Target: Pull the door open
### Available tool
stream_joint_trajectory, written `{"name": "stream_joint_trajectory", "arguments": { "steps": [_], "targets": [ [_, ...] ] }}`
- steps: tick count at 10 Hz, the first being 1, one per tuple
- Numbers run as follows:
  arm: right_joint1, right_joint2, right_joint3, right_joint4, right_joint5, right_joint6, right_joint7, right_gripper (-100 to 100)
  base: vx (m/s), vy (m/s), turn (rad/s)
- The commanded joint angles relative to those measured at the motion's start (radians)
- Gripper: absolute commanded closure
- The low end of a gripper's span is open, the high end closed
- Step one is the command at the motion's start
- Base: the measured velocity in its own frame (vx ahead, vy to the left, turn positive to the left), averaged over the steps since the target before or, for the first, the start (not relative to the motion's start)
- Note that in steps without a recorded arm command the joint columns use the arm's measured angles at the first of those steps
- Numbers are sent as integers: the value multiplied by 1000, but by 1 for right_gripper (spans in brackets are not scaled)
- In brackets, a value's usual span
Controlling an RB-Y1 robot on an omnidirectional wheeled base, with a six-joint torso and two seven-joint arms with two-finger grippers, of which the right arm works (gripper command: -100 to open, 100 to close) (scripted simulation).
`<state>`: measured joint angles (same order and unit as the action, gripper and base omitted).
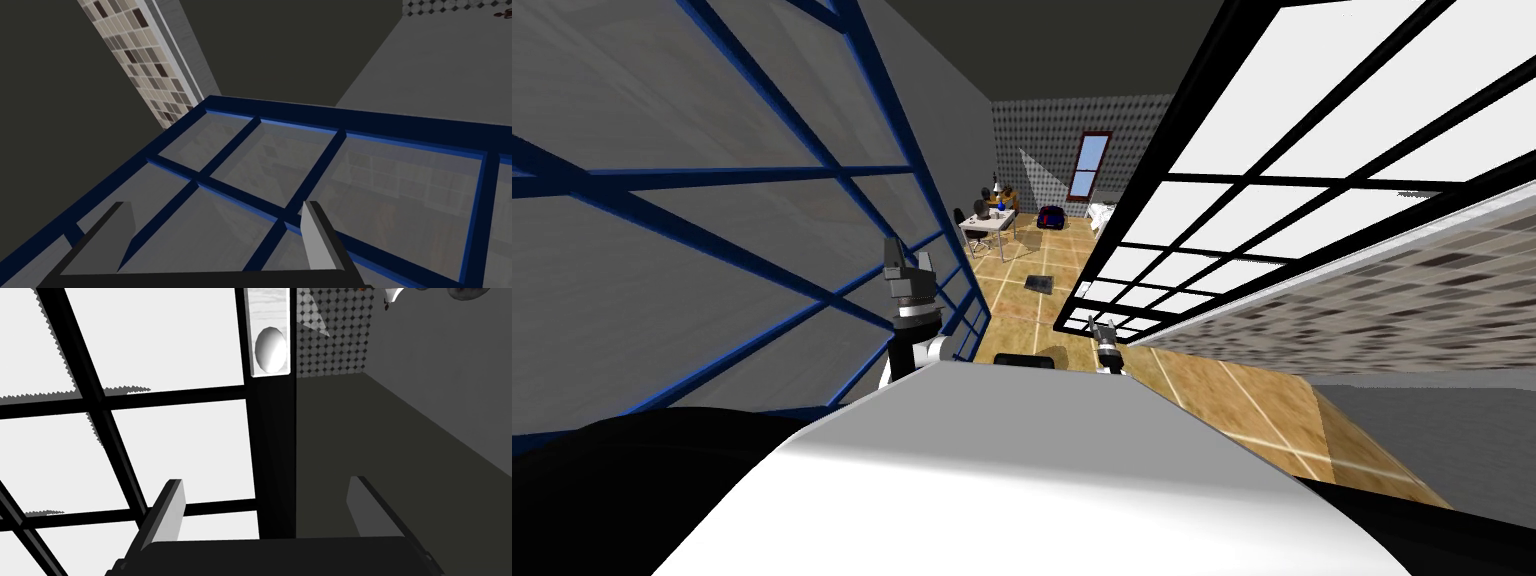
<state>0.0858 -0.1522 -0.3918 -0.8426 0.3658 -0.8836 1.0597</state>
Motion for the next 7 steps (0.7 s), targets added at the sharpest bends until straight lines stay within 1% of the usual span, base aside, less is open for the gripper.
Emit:
{"name": "stream_joint_trajectory", "arguments": {
  "steps": [1, 4, 5, 6, 7],
  "targets": [
    [-9, -1, -9, 30, 9, -9, 23, -100, 122, 19, -8],
    [-22, -3, -21, 71, 22, -21, 52, -100, 112, 24, -5],
    [-30, -4, -29, 97, 30, -29, 70, -100, 145, 31, -11],
    [-35, -4, -33, 111, 34, -33, 80, -100, 182, 17, -8],
    [-33, -5, -30, 104, 30, -32, 72, -100, 82, 6, 1]
  ]
}}
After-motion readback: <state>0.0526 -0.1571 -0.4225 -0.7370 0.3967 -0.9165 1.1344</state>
